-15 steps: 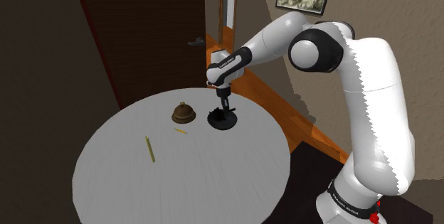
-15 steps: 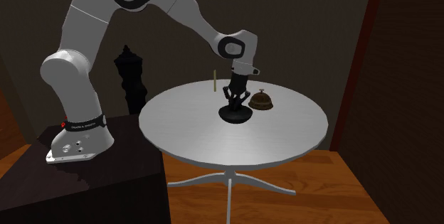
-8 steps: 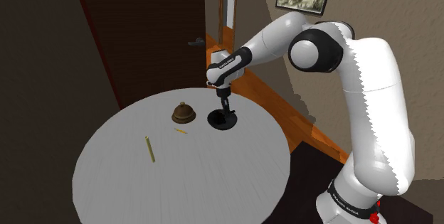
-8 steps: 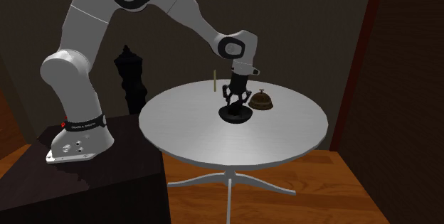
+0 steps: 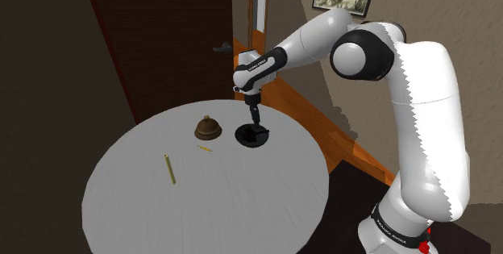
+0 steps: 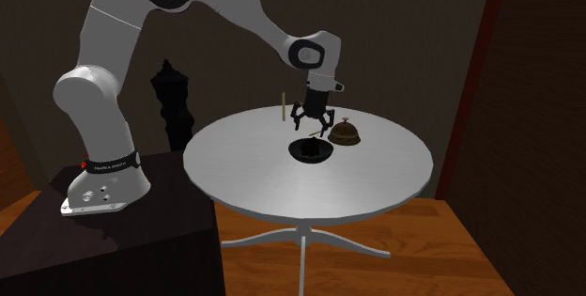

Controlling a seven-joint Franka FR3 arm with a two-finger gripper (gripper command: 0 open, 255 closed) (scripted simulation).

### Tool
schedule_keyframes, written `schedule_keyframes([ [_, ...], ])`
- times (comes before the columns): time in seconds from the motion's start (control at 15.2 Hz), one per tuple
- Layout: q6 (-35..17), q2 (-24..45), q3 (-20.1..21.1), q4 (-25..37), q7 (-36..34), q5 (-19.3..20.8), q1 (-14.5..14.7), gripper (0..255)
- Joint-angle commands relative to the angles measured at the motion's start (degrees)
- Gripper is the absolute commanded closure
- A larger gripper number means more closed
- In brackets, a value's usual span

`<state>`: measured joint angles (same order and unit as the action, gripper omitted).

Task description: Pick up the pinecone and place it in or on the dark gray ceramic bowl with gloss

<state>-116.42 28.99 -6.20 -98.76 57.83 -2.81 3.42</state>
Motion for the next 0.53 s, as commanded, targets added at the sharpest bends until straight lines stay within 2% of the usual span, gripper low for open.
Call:
schedule_keyframes([
  [0.0,3.27,-0.52,-0.09,2.70,0.02,0.12,-0.10,0],
  [0.46,3.27,-0.52,-0.09,2.70,0.02,0.12,-0.10,0],
])
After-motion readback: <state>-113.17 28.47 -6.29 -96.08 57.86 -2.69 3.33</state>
